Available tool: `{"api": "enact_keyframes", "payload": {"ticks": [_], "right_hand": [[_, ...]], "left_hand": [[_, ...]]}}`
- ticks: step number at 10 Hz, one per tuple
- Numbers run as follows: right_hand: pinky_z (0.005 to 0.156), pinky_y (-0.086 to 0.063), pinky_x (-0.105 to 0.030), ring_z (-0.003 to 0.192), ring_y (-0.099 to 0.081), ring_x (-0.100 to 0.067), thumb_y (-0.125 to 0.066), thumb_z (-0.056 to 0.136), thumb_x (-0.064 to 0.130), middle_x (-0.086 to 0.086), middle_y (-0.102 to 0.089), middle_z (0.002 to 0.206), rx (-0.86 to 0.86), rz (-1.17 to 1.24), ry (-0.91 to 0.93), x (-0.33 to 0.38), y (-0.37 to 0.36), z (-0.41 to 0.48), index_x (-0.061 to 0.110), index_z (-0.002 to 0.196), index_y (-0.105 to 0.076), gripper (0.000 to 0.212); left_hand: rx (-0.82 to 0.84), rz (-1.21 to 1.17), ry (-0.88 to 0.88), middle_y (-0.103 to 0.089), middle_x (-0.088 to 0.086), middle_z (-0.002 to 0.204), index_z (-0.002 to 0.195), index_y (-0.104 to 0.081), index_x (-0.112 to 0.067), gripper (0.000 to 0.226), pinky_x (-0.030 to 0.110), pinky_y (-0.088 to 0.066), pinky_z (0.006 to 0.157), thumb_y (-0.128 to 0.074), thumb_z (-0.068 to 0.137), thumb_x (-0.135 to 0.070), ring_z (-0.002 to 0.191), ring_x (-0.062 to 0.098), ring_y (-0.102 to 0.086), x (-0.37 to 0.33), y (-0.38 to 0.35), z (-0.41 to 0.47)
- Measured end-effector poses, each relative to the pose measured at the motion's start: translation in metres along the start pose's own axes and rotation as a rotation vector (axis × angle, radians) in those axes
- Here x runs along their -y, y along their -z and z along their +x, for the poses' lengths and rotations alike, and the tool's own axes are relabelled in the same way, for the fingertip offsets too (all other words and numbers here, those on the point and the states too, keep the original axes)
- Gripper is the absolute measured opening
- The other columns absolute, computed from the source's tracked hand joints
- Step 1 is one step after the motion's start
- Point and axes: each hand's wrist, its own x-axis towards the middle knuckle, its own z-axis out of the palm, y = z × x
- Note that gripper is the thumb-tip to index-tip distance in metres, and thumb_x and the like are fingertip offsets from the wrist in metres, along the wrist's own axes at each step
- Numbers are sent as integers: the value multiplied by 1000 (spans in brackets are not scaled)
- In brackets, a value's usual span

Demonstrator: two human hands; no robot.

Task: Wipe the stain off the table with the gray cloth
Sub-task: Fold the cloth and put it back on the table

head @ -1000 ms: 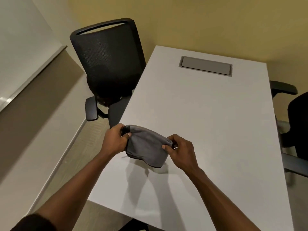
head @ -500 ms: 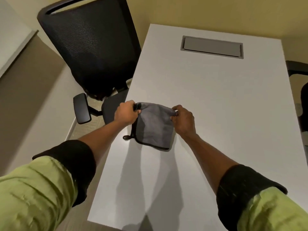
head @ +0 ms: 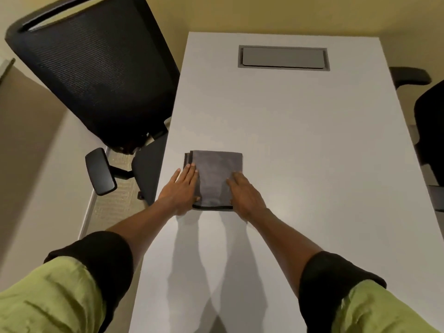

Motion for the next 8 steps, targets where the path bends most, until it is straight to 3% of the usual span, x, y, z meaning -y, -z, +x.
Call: {"api": "enact_keyframes", "payload": {"ticks": [1, 2, 4, 8], "right_hand": [[130, -26, -49, 163, -17, -38, -50, 105, 4, -18, -18, 175, 41, -17, 9, -2, -3, 1, 4, 161, -36, 57], [121, -40, -43, 155, -33, -36, -58, 96, 0, -18, -37, 164, 19, 22, 80, 0, 9, -10, 4, 153, -45, 59], [94, -58, -45, 134, -51, -30, -59, 94, 5, -7, -53, 149, -160, 11, -13, -15, 19, -62, 16, 150, -50, 58], [79, -59, -40, 113, -64, -28, -73, 89, 14, -1, -65, 129, -433, 50, -61, -51, 45, -203, 17, 140, -59, 53]], "left_hand": [[21, 22, 3, 30, 14, 183, 172, 24, -8, 93, 47, 10, 140, -34, 118, -55, 173, 30, 23, 2, -6, -2], [37, 24, 9, 26, 15, 184, 174, 19, -6, 95, 43, 12, 138, -41, 117, -54, 173, 31, 20, -1, 6, -4], [-55, 69, 6, 17, 18, 186, 176, 8, -3, 95, 40, 19, 131, -47, 115, -51, 174, 33, 17, -21, 17, -17], [-189, -81, -128, 3, 20, 188, 175, -16, -1, 91, 43, 4, 140, -60, 111, -49, 176, 35, 7, -128, 28, -109]]}}
